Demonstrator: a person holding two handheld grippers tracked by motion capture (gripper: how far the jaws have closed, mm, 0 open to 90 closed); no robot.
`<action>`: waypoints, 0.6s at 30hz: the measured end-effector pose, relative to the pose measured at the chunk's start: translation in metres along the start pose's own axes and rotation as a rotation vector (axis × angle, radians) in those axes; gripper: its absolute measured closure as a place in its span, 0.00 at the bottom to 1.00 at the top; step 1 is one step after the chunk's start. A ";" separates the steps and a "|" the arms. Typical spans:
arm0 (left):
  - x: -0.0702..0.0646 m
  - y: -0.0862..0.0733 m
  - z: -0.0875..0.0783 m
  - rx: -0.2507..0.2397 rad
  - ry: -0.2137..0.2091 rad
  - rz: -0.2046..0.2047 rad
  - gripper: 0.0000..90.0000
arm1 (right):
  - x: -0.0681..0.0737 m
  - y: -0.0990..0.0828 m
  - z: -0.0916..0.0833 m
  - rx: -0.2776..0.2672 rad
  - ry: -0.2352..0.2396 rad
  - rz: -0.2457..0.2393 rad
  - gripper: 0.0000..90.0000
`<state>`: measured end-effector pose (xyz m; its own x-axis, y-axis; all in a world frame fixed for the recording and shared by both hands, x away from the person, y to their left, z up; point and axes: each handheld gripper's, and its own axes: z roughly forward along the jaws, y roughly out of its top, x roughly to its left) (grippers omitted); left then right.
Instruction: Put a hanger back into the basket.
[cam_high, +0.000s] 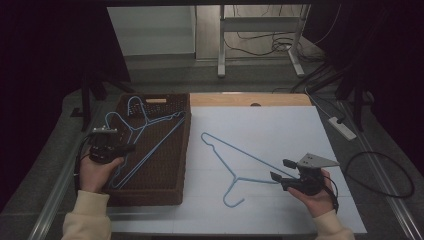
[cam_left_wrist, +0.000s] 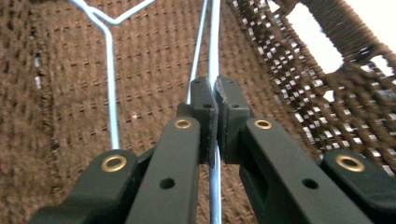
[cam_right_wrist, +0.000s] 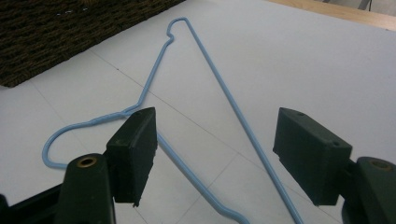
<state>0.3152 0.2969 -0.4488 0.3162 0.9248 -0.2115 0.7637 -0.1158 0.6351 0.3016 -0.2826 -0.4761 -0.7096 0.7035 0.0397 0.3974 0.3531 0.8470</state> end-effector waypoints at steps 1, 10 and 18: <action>0.003 -0.001 0.003 0.021 0.030 0.000 0.96 | 0.000 0.000 0.000 0.002 0.001 0.000 0.34; 0.005 0.000 0.015 0.126 0.138 0.022 0.95 | 0.000 -0.001 0.001 0.007 0.001 0.002 0.34; 0.007 -0.001 0.018 0.124 0.156 0.026 0.86 | 0.000 -0.001 0.002 0.016 0.005 0.001 0.34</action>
<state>0.3268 0.2966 -0.4642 0.2534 0.9647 -0.0723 0.8229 -0.1757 0.5404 0.3024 -0.2815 -0.4782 -0.7117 0.7011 0.0434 0.4074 0.3617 0.8386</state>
